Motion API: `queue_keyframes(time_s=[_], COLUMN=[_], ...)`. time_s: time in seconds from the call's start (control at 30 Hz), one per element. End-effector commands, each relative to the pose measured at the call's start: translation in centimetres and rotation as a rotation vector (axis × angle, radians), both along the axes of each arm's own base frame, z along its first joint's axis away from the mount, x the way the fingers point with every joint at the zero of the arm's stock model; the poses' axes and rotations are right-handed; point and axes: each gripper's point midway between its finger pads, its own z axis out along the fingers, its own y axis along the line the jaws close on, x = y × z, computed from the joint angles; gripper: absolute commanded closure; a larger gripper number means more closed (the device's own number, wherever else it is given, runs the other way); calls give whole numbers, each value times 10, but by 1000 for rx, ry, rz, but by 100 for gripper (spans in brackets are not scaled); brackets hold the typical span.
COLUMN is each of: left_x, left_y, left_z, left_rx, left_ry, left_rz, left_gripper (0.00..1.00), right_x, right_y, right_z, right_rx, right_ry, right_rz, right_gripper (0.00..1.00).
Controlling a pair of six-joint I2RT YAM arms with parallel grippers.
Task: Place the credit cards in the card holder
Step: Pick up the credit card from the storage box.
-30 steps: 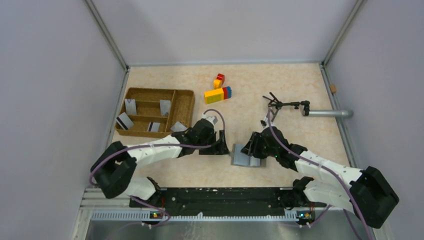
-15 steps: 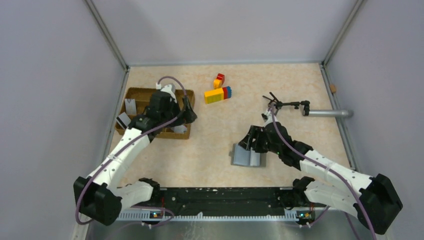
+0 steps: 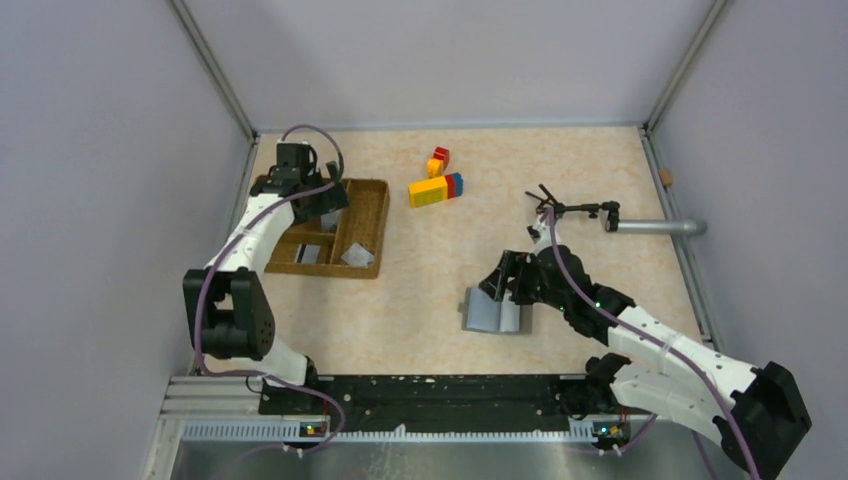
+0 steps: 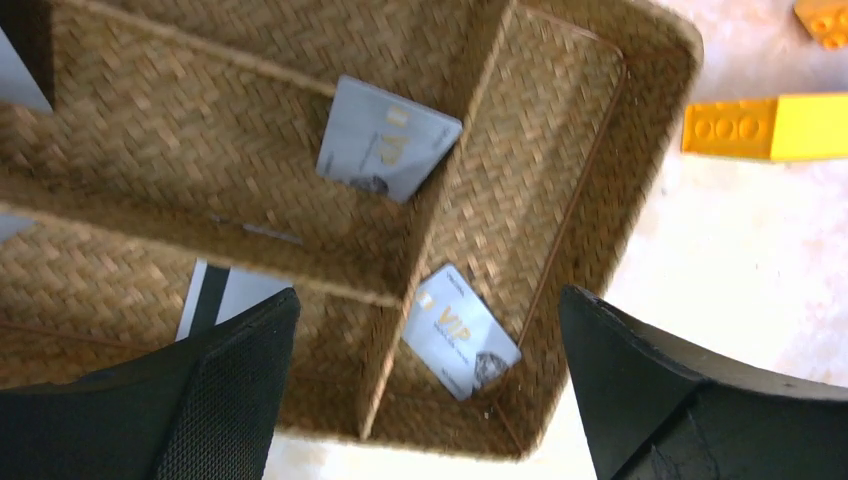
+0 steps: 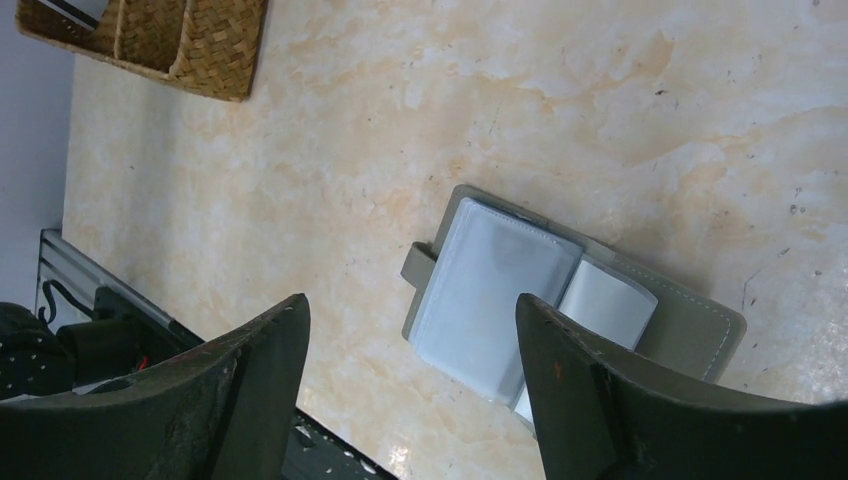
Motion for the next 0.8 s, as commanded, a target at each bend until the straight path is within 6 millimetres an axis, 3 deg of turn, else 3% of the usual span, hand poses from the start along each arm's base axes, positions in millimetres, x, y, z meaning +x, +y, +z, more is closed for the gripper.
queue_keyframes(time_s=[0.0, 0.13, 0.37, 0.77], left_x=[41, 58, 76, 87], left_y=[20, 37, 45, 53], left_z=[14, -1, -21, -41], left_rx=[35, 21, 8, 15], left_ry=[-61, -30, 10, 36], left_rz=[63, 115, 136, 148], left_gripper=[1, 1, 2, 2], right_x=[0, -2, -2, -4], right_y=[3, 3, 3, 1], right_z=[0, -4, -11, -20], right_rx=[-7, -1, 8, 19], right_ry=[-21, -13, 3, 32], right_rz=[37, 50, 54, 54], right_gripper=[26, 26, 26, 27])
